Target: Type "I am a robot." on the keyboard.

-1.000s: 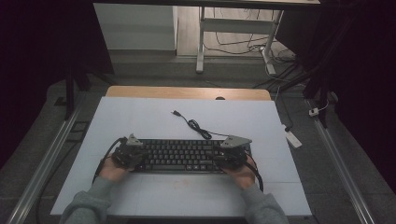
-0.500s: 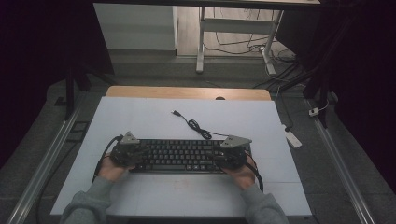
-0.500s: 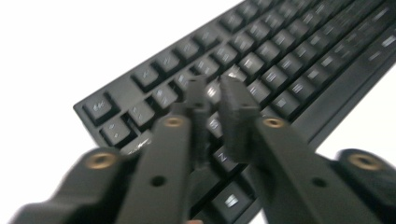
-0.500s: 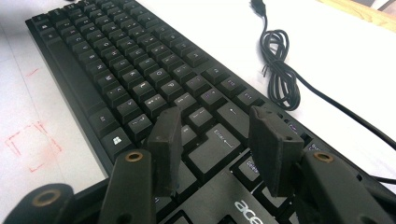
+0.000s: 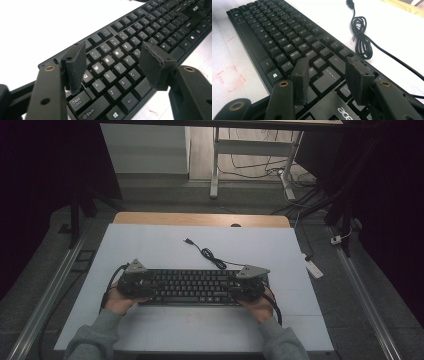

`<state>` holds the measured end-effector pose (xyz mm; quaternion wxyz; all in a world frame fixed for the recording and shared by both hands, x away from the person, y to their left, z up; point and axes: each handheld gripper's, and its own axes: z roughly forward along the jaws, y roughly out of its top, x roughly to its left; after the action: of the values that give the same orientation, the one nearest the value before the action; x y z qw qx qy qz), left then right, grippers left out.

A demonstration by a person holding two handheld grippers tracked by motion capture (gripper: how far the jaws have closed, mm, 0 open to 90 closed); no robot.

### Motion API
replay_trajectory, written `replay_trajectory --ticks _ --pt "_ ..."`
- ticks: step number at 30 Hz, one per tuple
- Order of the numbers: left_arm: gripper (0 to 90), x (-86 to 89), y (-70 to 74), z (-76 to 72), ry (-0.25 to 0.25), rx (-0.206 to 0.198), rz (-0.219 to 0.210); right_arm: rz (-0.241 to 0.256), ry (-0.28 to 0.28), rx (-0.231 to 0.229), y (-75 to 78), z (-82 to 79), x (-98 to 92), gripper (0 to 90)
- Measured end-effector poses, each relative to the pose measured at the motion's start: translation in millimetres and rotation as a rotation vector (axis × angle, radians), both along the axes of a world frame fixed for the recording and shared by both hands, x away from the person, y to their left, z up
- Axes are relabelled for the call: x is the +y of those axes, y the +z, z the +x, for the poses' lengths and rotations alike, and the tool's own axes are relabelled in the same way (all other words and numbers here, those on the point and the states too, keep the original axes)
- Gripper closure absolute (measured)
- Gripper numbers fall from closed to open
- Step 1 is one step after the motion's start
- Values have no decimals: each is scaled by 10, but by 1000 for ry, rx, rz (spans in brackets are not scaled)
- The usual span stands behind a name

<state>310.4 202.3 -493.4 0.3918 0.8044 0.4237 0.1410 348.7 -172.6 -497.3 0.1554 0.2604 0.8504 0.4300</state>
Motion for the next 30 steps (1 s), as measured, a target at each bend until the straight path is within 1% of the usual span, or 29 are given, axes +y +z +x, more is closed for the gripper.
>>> replay_trajectory --ticks 7,11,17,19,24,27,30 --pt "343 -1 -3 3 -3 5 0 2 2 0 2 -1 1 546" --pt "338 -5 -5 5 -9 8 -2 14 5 -2 9 -12 15 546" --pt "332 -16 -9 2 -14 11 2 22 22 -2 33 -34 49 546" --pt "330 -18 -12 5 -15 13 3 31 29 -3 36 -39 64 546" --pt "327 -26 -14 6 -18 15 7 42 45 6 47 -56 109 553" --pt "324 -35 -20 9 -23 17 12 59 64 9 57 -72 157 588" --pt "320 -46 -26 10 -20 20 15 61 100 19 76 -94 214 680"
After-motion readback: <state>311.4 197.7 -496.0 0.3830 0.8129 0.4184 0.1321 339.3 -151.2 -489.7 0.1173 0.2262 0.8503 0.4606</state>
